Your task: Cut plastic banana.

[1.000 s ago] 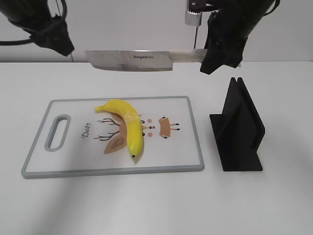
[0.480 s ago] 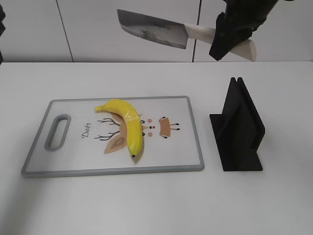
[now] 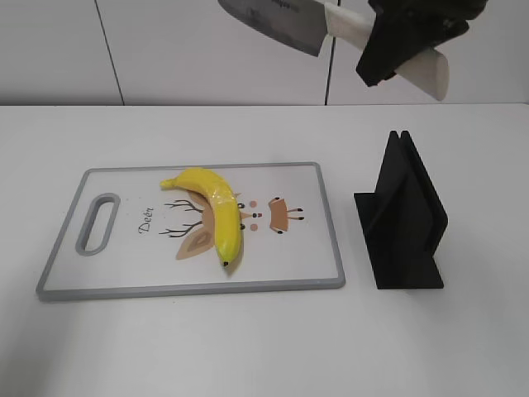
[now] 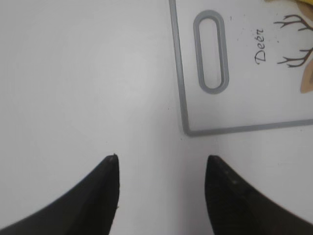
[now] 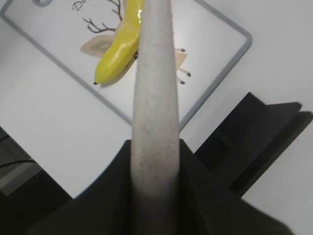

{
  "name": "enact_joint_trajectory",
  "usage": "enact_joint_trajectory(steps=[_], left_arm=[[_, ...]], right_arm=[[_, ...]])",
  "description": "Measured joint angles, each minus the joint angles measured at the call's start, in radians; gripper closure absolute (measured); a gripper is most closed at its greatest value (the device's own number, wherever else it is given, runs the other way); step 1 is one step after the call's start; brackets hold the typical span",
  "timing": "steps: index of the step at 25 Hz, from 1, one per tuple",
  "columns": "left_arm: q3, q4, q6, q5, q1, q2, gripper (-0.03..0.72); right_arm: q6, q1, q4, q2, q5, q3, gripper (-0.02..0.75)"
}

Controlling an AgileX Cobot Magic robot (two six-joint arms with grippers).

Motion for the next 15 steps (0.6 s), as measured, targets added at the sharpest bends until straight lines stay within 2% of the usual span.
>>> enact_joint_trajectory(steps=[4,15], left_arm=[[0.116,0.000,0.000,0.000,0.000,-0.129,0.179],[0.421,-0.005,0.000,0.002,0.000,-0.546,0.182]], right_arm=[[0.072,0.010,0.012,-0.079,-0.022,0.132,0.570],[0.255,0.010,-0.015,-0.310,-0.227,0.515,0.570]])
